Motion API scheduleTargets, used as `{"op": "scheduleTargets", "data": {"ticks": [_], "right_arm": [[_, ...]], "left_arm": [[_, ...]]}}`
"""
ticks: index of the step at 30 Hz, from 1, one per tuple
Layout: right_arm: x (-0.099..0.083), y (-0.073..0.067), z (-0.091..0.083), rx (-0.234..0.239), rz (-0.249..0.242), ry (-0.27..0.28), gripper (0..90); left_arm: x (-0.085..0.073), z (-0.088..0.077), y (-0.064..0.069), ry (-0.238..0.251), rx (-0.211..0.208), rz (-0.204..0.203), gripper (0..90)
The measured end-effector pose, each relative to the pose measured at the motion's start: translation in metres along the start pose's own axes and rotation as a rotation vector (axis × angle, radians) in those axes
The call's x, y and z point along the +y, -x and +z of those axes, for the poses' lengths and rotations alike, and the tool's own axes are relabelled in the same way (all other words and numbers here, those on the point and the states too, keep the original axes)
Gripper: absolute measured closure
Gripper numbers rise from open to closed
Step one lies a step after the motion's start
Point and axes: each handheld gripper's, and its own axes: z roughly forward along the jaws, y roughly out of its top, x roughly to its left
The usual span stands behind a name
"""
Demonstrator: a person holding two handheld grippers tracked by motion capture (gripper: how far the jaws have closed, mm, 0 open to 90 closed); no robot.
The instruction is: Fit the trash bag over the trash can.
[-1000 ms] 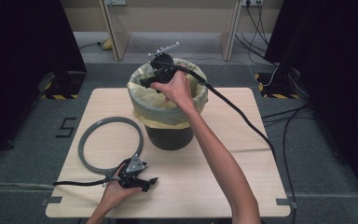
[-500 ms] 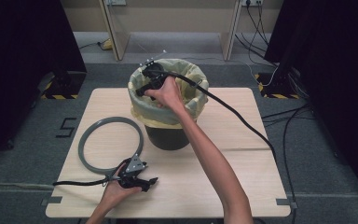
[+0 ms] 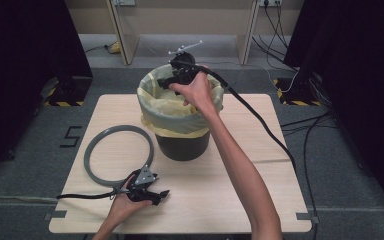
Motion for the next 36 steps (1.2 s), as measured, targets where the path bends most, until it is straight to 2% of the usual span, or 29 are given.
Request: {"op": "scheduleTargets", "data": {"ticks": [2,9,12,18,25,36], "right_arm": [[-0.001,0.007,-0.011,-0.018,-0.006,0.018,36.1],[-0.012,0.038,-0.052,-0.066,0.022,0.083,34.8],[-0.022,0.055,-0.071,-0.091,0.05,0.104,34.7],[-0.043,0.081,-0.095,-0.123,0.086,0.121,34.2],[-0.07,0.103,-0.113,-0.148,0.116,0.136,33.9],[-0.114,0.119,-0.121,-0.153,0.145,0.145,32.7]], "left_arm": [[0.0,0.0,0.0,0.001,0.0,-0.001,21.3],[0.0,0.0,0.0,0.001,0.0,-0.001,21.1],[0.0,0.0,0.0,0.001,0.0,0.0,20.9],[0.0,0.001,0.0,0.002,0.0,0.0,20.7],[0.001,0.001,0.0,-0.006,0.001,0.002,20.1],[0.001,0.001,0.0,-0.005,-0.001,0.001,18.7]]}}
